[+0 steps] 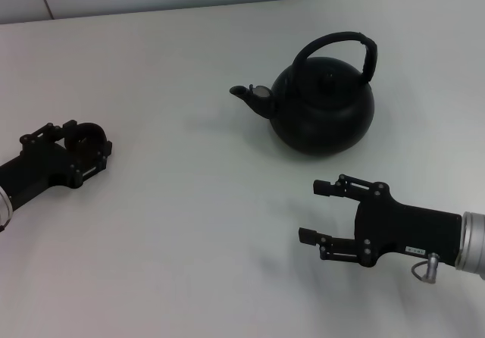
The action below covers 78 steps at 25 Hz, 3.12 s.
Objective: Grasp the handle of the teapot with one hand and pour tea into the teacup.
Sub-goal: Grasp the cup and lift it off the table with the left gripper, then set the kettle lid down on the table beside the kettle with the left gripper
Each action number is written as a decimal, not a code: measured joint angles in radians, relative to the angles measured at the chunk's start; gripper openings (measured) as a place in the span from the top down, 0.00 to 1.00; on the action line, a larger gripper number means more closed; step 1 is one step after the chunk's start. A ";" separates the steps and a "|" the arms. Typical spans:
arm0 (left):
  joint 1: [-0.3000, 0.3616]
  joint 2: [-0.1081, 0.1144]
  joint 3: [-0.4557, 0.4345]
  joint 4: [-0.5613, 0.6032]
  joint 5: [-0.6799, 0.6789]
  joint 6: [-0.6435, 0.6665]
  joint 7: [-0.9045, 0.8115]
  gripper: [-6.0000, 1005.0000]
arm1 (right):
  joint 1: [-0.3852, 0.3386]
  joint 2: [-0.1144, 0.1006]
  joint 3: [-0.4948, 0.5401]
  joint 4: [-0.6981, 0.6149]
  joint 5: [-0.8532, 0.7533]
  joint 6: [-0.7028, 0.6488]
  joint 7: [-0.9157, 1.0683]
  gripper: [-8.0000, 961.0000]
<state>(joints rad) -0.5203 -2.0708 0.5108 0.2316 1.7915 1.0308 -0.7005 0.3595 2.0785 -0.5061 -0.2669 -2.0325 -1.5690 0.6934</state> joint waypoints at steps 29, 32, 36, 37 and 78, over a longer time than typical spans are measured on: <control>-0.160 -0.008 0.126 -0.131 0.000 0.122 -0.067 0.26 | -0.002 0.002 0.002 0.006 0.000 0.000 0.000 0.21; -0.184 -0.008 0.123 -0.174 -0.001 0.085 -0.023 0.26 | -0.002 0.002 0.002 0.006 0.000 0.000 0.000 0.21; -0.207 -0.009 0.098 -0.228 -0.006 0.028 0.051 0.25 | -0.002 0.000 0.001 0.006 0.000 0.000 0.000 0.21; -0.211 -0.009 0.073 -0.247 -0.006 0.005 0.091 0.25 | -0.002 0.000 0.001 0.006 0.000 0.000 0.000 0.21; -0.217 -0.009 0.002 -0.310 -0.003 -0.078 0.188 0.19 | -0.002 -0.002 -0.002 0.006 -0.001 0.001 0.000 0.21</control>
<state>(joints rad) -0.7377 -2.0800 0.5124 -0.0786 1.7889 0.9528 -0.5128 0.3573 2.0770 -0.5078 -0.2608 -2.0334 -1.5676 0.6933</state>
